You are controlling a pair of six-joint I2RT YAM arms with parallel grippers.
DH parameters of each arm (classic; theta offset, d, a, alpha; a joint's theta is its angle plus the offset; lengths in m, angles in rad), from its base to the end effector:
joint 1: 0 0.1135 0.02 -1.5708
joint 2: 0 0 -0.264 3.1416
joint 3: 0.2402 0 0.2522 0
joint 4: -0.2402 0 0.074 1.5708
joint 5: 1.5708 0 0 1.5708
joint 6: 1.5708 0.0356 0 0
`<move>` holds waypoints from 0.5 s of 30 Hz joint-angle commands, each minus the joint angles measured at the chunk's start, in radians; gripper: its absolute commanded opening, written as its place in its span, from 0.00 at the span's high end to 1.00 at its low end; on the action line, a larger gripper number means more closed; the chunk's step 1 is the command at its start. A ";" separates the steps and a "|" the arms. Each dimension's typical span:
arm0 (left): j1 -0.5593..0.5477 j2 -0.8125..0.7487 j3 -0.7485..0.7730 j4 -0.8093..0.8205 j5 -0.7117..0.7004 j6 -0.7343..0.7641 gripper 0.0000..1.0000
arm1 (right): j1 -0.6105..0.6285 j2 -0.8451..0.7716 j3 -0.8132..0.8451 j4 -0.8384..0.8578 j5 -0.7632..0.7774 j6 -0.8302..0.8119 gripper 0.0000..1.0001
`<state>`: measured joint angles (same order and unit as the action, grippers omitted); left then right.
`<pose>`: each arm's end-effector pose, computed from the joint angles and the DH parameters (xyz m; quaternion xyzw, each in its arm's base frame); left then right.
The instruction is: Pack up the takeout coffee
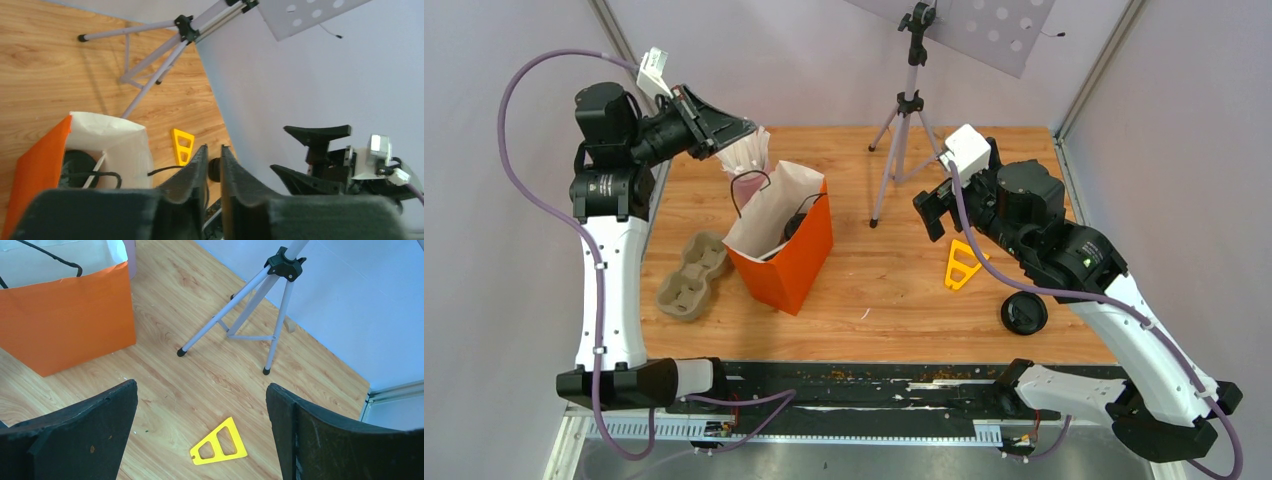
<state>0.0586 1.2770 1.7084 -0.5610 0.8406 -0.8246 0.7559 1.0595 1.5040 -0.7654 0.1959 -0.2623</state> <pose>0.2390 -0.0125 0.5105 -0.0498 0.7353 -0.5095 0.4442 0.1427 0.1250 0.4689 -0.3434 0.7326 0.0653 0.5840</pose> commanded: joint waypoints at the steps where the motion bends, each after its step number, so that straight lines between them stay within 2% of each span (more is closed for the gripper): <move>1: 0.002 0.042 0.108 -0.172 -0.129 0.120 0.65 | -0.001 -0.003 0.001 0.034 -0.006 0.014 0.00; 3: 0.003 0.077 0.158 -0.285 -0.295 0.196 0.48 | 0.000 -0.004 -0.001 0.034 -0.008 0.021 0.00; 6: 0.016 0.122 0.185 -0.324 -0.534 0.246 0.35 | -0.001 -0.005 0.002 0.033 -0.012 0.031 0.00; 11: 0.038 0.176 0.079 -0.198 -0.788 0.268 0.28 | -0.001 -0.024 -0.017 0.031 -0.018 0.031 0.00; 15: 0.046 0.233 0.019 -0.151 -0.838 0.275 0.28 | 0.000 -0.027 -0.016 0.019 -0.011 0.026 0.00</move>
<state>0.0925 1.4654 1.7756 -0.7765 0.1600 -0.5964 0.7559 1.0523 1.4853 -0.7666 0.1825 -0.2474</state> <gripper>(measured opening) 0.721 0.998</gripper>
